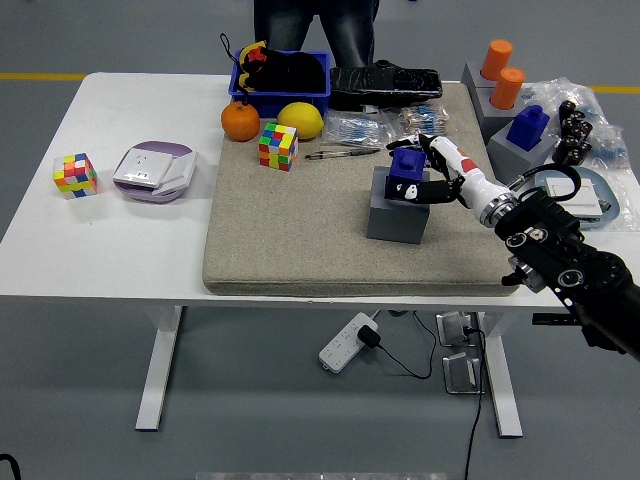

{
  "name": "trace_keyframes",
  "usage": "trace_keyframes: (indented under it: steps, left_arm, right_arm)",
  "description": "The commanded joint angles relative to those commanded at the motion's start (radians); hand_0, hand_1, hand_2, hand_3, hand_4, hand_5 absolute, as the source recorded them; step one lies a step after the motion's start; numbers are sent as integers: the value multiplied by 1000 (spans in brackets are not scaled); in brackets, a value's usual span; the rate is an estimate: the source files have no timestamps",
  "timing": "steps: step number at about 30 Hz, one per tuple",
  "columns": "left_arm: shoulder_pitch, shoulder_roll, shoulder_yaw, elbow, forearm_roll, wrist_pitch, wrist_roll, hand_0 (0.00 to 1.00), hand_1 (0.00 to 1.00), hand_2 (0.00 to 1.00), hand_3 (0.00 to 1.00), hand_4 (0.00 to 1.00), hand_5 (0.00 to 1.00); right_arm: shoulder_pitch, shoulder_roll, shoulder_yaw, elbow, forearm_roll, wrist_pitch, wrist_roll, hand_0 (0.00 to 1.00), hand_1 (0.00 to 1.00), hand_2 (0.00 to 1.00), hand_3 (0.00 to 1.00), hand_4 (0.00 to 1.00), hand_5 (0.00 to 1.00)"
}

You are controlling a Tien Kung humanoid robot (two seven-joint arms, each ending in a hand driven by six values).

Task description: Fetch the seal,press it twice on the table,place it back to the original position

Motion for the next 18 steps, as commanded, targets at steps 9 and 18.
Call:
trace_keyframes:
  steps: [9, 18]
  left_arm:
    - [3, 0, -1, 0, 0, 0, 0, 821, 789, 750, 812, 717, 353]
    - [4, -1, -2, 1, 0, 0, 0, 821, 788, 750, 813, 715, 352]
  right_arm:
    - [1, -5, -3, 6, 1, -12, -2, 757, 694, 683, 656, 795, 2]
    - [1, -3, -1, 19, 3, -17, -4, 559, 453, 479, 482, 756, 2]
